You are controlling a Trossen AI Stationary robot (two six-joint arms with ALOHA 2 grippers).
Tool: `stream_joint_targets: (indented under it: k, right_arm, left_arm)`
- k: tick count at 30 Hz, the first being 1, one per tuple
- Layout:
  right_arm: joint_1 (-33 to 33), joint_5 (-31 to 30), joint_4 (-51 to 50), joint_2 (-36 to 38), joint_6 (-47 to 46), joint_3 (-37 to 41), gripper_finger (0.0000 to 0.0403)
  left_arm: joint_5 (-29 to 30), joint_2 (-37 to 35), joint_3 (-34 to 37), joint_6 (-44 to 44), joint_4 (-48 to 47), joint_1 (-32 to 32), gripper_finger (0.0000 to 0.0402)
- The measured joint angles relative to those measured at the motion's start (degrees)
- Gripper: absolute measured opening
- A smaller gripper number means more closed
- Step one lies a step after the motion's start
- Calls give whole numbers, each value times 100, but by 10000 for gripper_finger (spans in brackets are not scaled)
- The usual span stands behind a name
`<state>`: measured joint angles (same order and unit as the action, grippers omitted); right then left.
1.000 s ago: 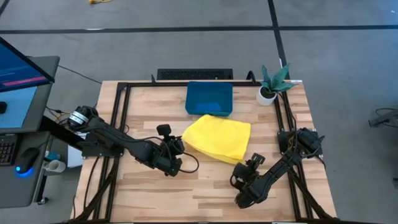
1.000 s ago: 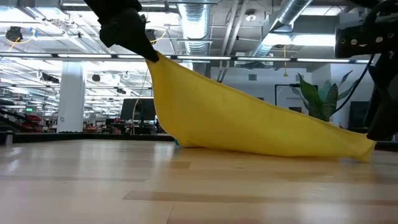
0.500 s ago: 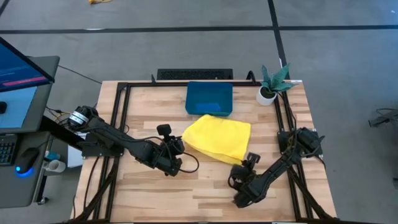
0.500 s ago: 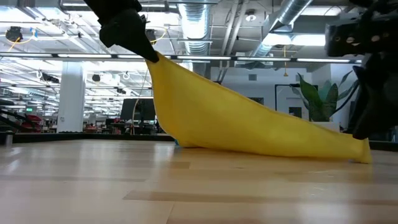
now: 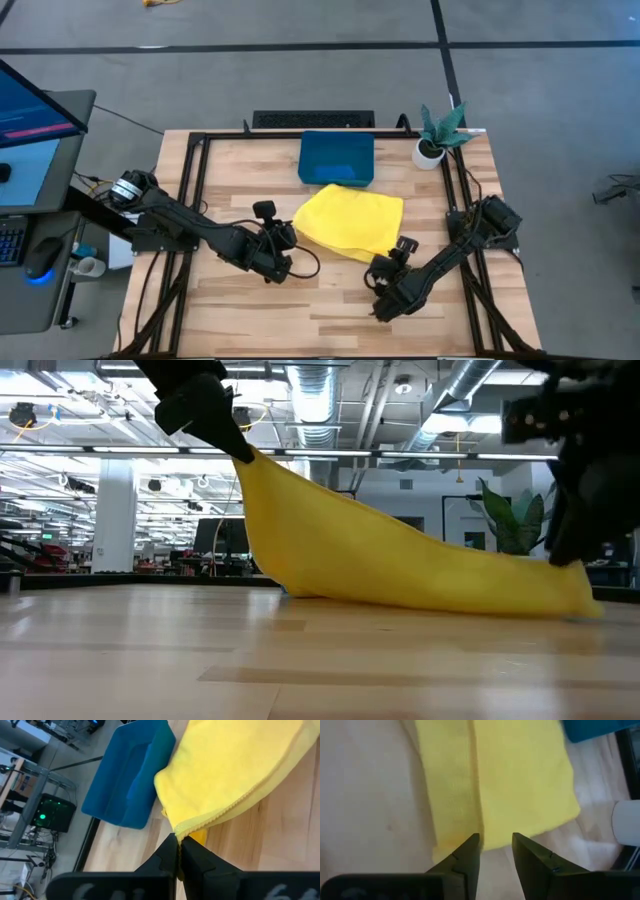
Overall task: Roll microfiber towels into tight, uniform cylinder then place into a basket
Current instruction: Roll the yellow microfiber cloth
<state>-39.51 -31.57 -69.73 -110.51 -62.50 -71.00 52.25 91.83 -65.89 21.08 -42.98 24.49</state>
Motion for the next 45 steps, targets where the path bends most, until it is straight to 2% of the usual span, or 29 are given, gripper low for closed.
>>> stream_joint_targets:
  k: [10,15,18,22,26,31,40,45]
  right_arm:
    - [-254,0,-395,1276,3,2,136]
    - [-475,-264,-325,1570,-206,2,136]
    - [-610,-442,111,1567,-223,4,136]
    - [-658,-467,1200,1353,358,5,136]
    - [-583,-463,2308,965,1585,-2,139]
    - [-395,-458,3037,347,2889,4,134]
    - [10,-354,2947,-318,2909,4,128]
    - [142,-189,2704,-407,2456,4,127]
  left_arm:
    - [0,0,0,2,0,0,0]
    - [0,0,0,1,0,0,0]
    - [0,0,0,0,0,0,0]
    - [-1,0,-1,0,4,0,0]
    - [-2,0,0,49,9,0,0]
    - [-4,0,-1,61,20,2,0]
    - [-80,0,-2,61,3,2,0]
    - [-79,0,-2,61,0,0,0]
